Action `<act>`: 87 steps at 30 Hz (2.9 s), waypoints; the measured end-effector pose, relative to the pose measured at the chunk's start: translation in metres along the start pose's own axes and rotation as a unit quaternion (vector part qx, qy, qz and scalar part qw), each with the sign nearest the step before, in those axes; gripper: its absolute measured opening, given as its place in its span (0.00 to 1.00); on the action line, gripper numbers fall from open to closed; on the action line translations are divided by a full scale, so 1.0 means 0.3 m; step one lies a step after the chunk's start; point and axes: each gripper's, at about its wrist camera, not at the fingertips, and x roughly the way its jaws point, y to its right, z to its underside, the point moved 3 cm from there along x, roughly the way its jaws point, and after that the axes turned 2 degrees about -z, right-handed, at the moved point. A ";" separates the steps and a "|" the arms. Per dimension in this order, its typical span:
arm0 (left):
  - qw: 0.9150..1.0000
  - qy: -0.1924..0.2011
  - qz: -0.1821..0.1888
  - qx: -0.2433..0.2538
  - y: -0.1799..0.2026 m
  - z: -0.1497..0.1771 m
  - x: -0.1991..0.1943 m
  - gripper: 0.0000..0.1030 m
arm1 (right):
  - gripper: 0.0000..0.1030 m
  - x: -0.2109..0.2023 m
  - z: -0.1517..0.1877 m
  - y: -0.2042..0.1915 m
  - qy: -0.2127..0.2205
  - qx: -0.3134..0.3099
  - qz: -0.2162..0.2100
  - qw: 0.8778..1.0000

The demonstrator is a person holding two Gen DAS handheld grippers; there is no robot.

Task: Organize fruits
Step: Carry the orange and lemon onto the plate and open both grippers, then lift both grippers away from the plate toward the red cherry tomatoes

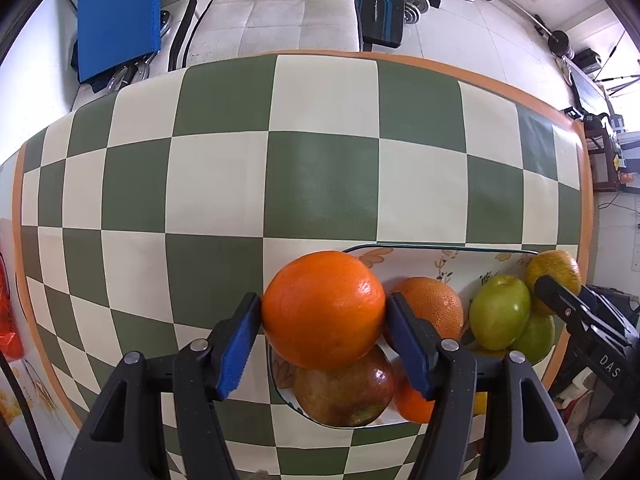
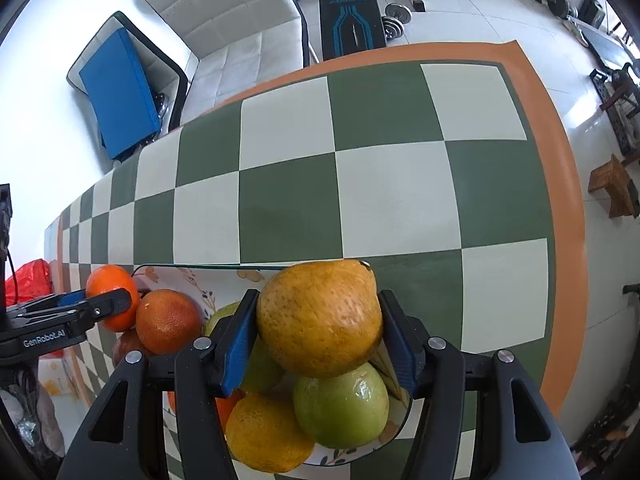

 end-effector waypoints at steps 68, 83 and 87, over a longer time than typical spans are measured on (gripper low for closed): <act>0.952 0.303 -0.016 0.034 0.086 0.912 -0.808 0.87 | 0.93 -1.054 0.872 -0.325 0.250 -0.073 0.091 0.961; 0.960 0.279 -0.021 0.031 0.111 0.892 -0.733 1.00 | 0.94 -1.048 0.898 -0.293 0.240 -0.061 0.068 0.967; 0.963 0.265 -0.045 0.034 0.121 0.845 -0.654 1.00 | 0.94 -0.985 0.870 -0.223 0.225 -0.037 0.060 0.972</act>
